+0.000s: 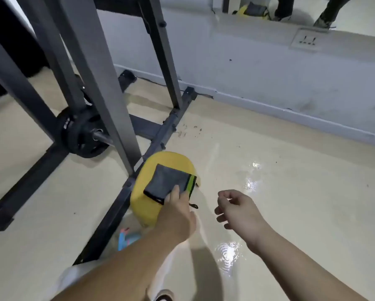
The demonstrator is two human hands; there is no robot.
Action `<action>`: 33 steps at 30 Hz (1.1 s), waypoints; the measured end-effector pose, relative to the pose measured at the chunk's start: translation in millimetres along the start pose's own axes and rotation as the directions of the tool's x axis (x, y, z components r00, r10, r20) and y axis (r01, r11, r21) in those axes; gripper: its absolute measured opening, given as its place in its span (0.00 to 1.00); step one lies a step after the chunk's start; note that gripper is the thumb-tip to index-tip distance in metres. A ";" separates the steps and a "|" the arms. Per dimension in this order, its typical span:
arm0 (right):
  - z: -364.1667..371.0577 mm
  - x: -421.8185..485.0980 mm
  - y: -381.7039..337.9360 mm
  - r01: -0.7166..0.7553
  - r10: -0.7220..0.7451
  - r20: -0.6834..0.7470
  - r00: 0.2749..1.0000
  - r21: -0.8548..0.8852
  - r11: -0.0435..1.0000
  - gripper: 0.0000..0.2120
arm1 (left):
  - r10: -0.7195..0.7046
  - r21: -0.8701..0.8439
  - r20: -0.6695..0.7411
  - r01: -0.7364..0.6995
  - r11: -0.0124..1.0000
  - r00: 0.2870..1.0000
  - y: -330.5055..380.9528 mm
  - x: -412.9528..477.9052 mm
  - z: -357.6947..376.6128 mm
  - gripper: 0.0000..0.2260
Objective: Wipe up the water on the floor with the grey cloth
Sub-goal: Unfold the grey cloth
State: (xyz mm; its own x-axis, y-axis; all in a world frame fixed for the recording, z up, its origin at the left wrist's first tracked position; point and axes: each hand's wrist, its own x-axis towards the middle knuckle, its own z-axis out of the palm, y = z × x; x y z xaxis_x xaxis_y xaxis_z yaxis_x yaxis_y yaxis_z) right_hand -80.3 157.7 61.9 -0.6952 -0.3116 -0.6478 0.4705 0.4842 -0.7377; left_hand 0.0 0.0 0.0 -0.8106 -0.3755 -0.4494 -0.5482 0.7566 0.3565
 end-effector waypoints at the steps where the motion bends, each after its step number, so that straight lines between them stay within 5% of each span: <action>1: 2.1 12.9 13.7 0.014 -0.014 0.012 1.000 0.014 1.000 0.08 | 0.051 0.029 -0.076 -0.049 0.998 0.996 -6.2 16.4 18.9 0.23; 5: 8.4 67.5 63.6 0.018 -0.020 0.057 0.998 0.037 0.999 0.06 | -0.007 0.150 -0.324 0.059 0.987 0.946 -36.0 78.0 72.9 0.28; 8: 4.3 102.4 96.7 0.022 -0.028 0.085 0.996 0.073 0.997 0.08 | -0.096 0.164 -0.453 0.189 0.968 0.886 -49.5 108.2 90.7 0.18; 14: -22.7 114.5 130.2 0.026 -0.062 0.137 0.989 0.251 0.968 0.12 | 0.028 0.063 -0.605 0.013 0.998 0.795 -13.0 109.1 77.5 0.10; 19: -75.2 77.3 130.9 -0.044 -0.082 0.201 0.976 0.552 0.832 0.22 | 0.201 -0.315 -0.440 -0.361 0.878 0.875 105.7 43.3 82.6 0.07; 22: -122.2 58.9 150.0 -0.085 -0.077 0.191 0.979 0.715 0.693 0.26 | 0.302 -0.579 -0.127 -0.318 0.751 0.945 160.0 22.5 109.7 0.07; 24: -151.2 54.8 171.7 -0.125 -0.007 0.169 0.986 0.758 0.640 0.26 | 0.390 -0.680 0.059 -0.249 0.689 0.919 182.5 17.2 130.9 0.09; 26: -180.4 55.9 193.3 -0.161 0.089 0.134 0.987 0.803 0.574 0.25 | 0.428 -0.590 0.009 -0.340 0.732 0.904 197.9 15.0 154.2 0.05; 29: -214.1 62.5 214.8 -0.170 0.223 0.063 0.973 0.848 0.502 0.27 | 0.588 -0.127 -0.002 -0.583 0.803 0.809 206.7 13.3 178.8 0.17; 33: -248.1 60.6 225.3 -0.218 0.247 0.100 0.964 0.827 0.518 0.25 | 0.625 -0.041 0.145 -0.627 0.778 0.767 233.8 9.1 183.2 0.20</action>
State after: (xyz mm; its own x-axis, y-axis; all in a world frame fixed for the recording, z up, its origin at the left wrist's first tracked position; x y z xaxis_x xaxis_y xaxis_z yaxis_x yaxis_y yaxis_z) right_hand -151.3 450.7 -96.4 -0.4996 -0.2629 -0.8254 0.8450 -0.3577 -0.3975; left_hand -97.8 271.5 -70.8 -0.9342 0.2631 -0.2407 0.0734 0.8024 0.5923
